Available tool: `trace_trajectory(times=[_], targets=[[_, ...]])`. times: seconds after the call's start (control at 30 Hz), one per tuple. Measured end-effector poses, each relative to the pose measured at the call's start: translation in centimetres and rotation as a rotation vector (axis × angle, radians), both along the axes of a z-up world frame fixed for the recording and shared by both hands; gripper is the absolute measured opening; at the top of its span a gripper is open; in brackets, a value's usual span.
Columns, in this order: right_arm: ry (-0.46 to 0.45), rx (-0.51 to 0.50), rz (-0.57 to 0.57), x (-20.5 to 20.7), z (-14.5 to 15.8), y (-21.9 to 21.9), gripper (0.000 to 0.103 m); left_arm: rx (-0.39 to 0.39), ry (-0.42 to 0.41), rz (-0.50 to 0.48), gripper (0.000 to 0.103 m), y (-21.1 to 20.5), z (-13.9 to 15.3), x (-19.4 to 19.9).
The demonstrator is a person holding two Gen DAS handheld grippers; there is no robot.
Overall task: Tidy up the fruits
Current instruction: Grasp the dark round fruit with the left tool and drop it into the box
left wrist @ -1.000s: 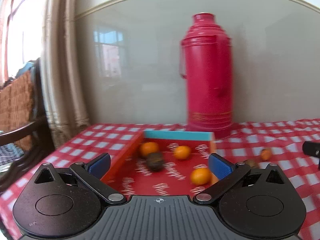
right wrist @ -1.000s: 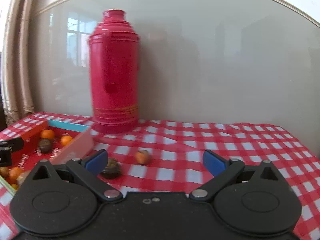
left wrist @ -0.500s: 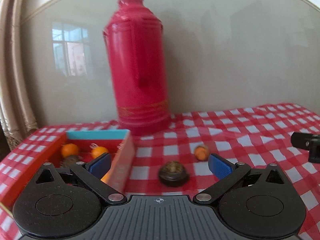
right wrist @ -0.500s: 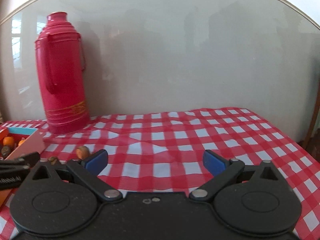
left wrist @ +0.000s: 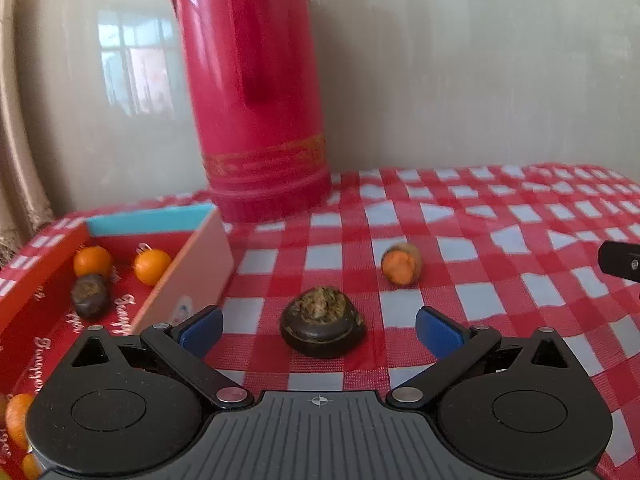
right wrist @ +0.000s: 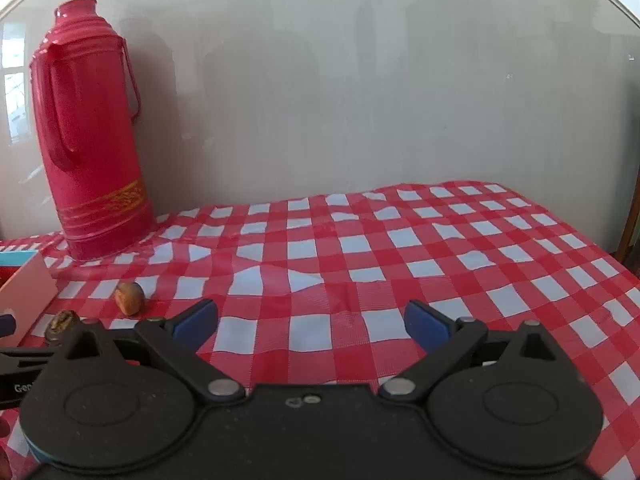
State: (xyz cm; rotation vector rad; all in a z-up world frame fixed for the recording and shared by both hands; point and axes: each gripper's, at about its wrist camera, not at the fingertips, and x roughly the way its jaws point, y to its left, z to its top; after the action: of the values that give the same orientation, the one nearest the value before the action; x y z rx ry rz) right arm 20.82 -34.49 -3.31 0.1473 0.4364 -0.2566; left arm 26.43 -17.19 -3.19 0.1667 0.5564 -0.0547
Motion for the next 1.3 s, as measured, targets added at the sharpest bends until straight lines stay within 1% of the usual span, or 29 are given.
trace_trajectory(times=[0.07,0.1,0.13,0.17,0.23,0.4,0.63,0.83,0.93,1.03,1.3], targets=[[-0.01,0.01,-0.005,0.2,0.0,-0.3,0.094,0.01,0.009,0.0,0.087,-0.2,-0.1,0.7],[-0.01,0.007,-0.009,0.3,0.0,-0.4,0.094,0.006,0.032,-0.006,0.081,-0.3,-0.3,1.1],[-0.011,0.007,-0.012,0.3,0.0,-0.5,0.094,0.0,0.055,-0.015,0.066,-0.3,-0.4,1.5],[-0.013,0.009,-0.015,0.3,0.0,-0.6,0.094,-0.011,0.067,-0.022,0.058,-0.2,-0.4,1.7],[-0.011,0.012,-0.018,0.4,0.0,-0.9,0.094,-0.008,0.062,-0.014,0.049,-0.3,-0.4,1.9],[-0.019,-0.003,-0.021,0.0,0.5,-0.8,0.094,-0.02,0.059,-0.033,0.049,-0.5,-0.1,1.4],[-0.046,-0.018,-0.02,-1.4,2.2,-0.7,0.094,-0.014,-0.007,-0.063,0.049,-0.3,2.4,-1.4],[-0.069,-0.016,-0.012,-2.7,3.5,0.2,0.094,0.018,-0.061,-0.069,0.049,1.1,4.5,-4.5],[-0.071,-0.022,0.004,-3.3,3.9,1.1,0.094,0.03,-0.088,-0.048,0.049,2.8,5.3,-5.7],[-0.07,-0.019,0.023,-3.6,4.0,2.3,0.095,0.028,-0.108,-0.005,0.049,5.1,6.2,-6.6],[-0.068,-0.027,0.094,-3.4,4.3,6.6,0.095,0.007,-0.11,0.143,0.049,13.0,6.7,-7.4]])
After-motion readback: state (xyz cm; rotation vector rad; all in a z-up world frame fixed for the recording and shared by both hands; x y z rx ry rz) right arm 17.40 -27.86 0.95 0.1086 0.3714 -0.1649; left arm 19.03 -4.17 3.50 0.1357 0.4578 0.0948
